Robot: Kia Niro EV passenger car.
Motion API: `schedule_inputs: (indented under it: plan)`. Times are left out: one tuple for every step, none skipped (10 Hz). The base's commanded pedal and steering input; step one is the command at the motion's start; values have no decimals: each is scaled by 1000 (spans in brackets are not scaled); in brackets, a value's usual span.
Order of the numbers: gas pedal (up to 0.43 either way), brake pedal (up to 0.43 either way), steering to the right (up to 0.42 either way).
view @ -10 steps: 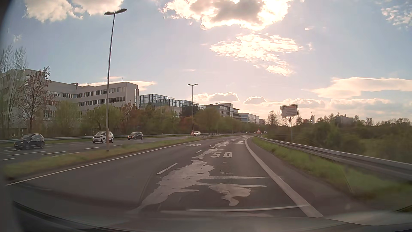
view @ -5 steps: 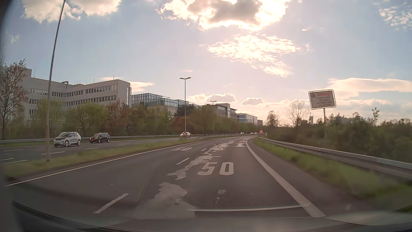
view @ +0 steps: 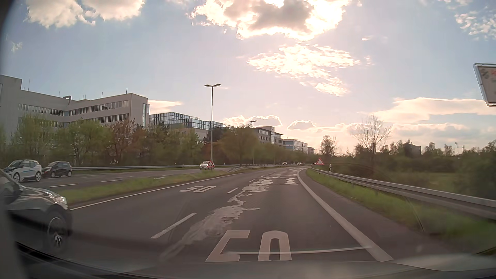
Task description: Follow the waypoints while adhering to traffic rules and regulations
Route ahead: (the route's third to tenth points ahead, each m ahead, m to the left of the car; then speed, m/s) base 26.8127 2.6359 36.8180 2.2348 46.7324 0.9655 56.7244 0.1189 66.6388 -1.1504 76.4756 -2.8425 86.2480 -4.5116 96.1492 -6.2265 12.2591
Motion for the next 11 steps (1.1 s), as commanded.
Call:
schedule_inputs:
  plan:
    - [47,0,8]
    - [47,0,8]
    - [47,0,8]
    - [59,0,9]
    - [59,0,11]
    - [59,0,12]
    - [59,0,13]
    - [59,0,13]
    - [67,0,13]
    - [67,0,13]
    - [67,0,13]
